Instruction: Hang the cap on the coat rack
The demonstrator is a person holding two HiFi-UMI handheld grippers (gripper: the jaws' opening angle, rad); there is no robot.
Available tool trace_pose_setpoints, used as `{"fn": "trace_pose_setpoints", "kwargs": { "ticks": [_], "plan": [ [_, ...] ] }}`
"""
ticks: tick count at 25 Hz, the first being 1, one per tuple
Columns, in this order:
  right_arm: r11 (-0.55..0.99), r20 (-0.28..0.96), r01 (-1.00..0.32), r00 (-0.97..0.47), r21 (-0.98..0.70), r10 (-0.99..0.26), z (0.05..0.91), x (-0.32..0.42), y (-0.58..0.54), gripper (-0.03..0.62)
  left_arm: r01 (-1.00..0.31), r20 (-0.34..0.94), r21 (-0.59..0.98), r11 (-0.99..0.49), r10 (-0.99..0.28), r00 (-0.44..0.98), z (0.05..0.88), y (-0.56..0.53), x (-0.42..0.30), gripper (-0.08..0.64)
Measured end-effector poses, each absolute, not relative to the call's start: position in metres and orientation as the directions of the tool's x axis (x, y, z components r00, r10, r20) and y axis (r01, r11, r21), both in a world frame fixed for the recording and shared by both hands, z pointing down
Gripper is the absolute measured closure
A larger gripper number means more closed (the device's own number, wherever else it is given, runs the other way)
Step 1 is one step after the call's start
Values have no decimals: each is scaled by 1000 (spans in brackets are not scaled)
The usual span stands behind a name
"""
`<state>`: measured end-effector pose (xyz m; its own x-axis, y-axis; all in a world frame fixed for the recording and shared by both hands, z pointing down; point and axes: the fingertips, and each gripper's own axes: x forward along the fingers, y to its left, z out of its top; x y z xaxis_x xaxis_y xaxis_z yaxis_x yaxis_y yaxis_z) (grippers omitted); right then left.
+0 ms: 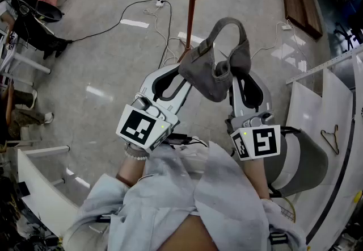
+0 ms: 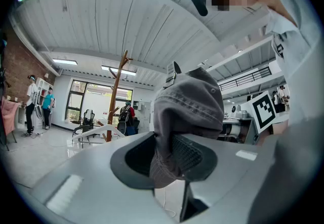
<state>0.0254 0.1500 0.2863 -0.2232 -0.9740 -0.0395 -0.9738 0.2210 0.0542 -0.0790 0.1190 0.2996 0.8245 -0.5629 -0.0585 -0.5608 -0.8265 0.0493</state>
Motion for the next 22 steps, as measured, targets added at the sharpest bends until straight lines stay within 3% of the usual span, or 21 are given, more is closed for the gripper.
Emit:
{"fn": "trace_pose_setpoints", "kwargs": {
  "ticks": [22],
  "plan": [
    [195,-53,-980,-197,38,-979,284,15,155,523,-542,-68,39,-840,-543,837,297,123,-91,459]
  ]
}}
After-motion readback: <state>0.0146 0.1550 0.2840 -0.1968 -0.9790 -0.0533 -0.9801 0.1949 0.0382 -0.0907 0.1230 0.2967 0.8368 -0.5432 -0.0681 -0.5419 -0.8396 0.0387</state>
